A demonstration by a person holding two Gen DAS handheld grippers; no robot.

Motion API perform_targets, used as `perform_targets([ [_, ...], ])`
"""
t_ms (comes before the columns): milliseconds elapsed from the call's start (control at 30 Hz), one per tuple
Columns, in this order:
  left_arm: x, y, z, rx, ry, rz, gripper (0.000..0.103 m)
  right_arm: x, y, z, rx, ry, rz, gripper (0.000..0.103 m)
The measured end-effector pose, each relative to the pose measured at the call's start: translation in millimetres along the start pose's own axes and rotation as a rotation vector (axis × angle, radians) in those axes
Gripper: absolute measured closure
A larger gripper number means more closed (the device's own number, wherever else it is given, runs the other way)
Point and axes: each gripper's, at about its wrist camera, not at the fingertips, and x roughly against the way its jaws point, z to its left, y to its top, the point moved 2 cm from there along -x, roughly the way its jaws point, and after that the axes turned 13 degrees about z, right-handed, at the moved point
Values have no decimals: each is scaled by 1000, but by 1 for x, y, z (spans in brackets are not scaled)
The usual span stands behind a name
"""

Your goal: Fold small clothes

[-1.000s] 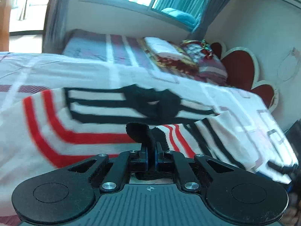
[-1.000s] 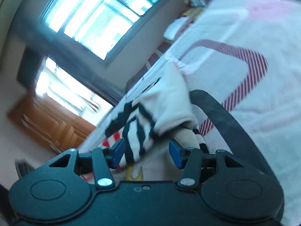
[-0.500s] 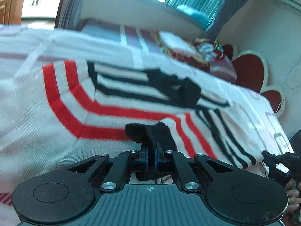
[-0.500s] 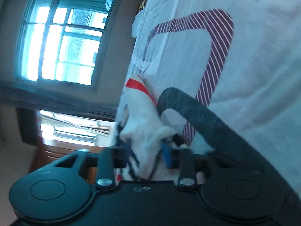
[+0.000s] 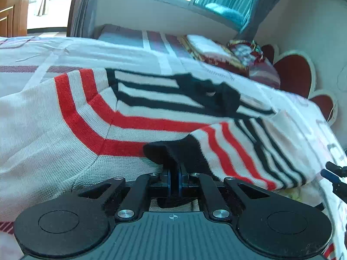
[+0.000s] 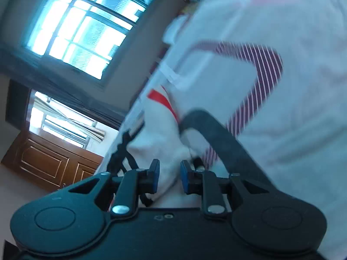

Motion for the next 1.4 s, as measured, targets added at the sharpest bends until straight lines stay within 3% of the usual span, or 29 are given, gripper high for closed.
perform_targets([
  [267, 4, -3, 2, 16, 34, 16, 95, -36, 39, 40, 274, -156, 6, 81],
  [300, 12, -4, 4, 26, 52, 1, 85, -38, 41, 41, 299, -172, 13, 82],
  [367, 32, -5, 5, 28, 110, -72, 76, -38, 44, 45, 353, -204, -5, 82],
  [467, 45, 6, -9, -17, 121, -136, 76, -40, 58, 53, 423, -214, -19, 82],
  [533, 28, 13, -27, -76, 88, -101, 76, -56, 69, 60, 468, -238, -8, 82],
  [600, 9, 15, -39, -136, 103, -65, 76, -74, 78, 62, 494, -278, -3, 80],
  [633, -1, 14, -40, -143, 120, -39, 76, -81, 82, 63, 504, -301, -21, 77],
  [700, -15, 10, -36, -132, 139, 0, 76, -95, 93, 59, 480, -328, -18, 48],
  [733, -15, 6, -33, -129, 130, -15, 76, -102, 100, 54, 446, -311, 6, 45],
  [800, -14, 3, -33, -127, 126, -20, 76, -113, 111, 43, 379, -247, 55, 48],
  [833, -15, 4, -33, -127, 126, -18, 76, -118, 116, 38, 350, -196, 95, 56],
  [867, -15, 4, -33, -126, 127, -16, 76, -124, 118, 35, 342, -150, 136, 86],
  [900, -15, 4, -32, -121, 134, -16, 76, -127, 118, 34, 358, -171, 148, 93],
  [967, -15, 2, -29, -106, 137, -24, 76, -130, 119, 27, 386, -263, 135, 96],
  [1000, -15, 2, -27, -107, 139, -26, 76, -129, 120, 21, 379, -260, 128, 99],
  [1133, -13, 4, -29, -117, 144, -17, 76, -126, 111, 33, 437, -343, 103, 95],
  [1200, -4, 8, -35, -113, 154, -46, 74, -117, 105, 44, 458, -386, 67, 77],
  [1233, -1, 11, -42, -127, 153, -70, 69, -110, 100, 52, 493, -395, 31, 77],
  [1267, -2, 13, -48, -136, 146, -80, 51, -106, 94, 61, 541, -384, 11, 75],
  [1300, -5, 16, -55, -145, 136, -86, 39, -107, 88, 68, 589, -372, 18, 75],
  [1400, -24, 19, -78, -192, 125, -61, 39, -125, 66, 88, 732, -342, 104, 82],
])
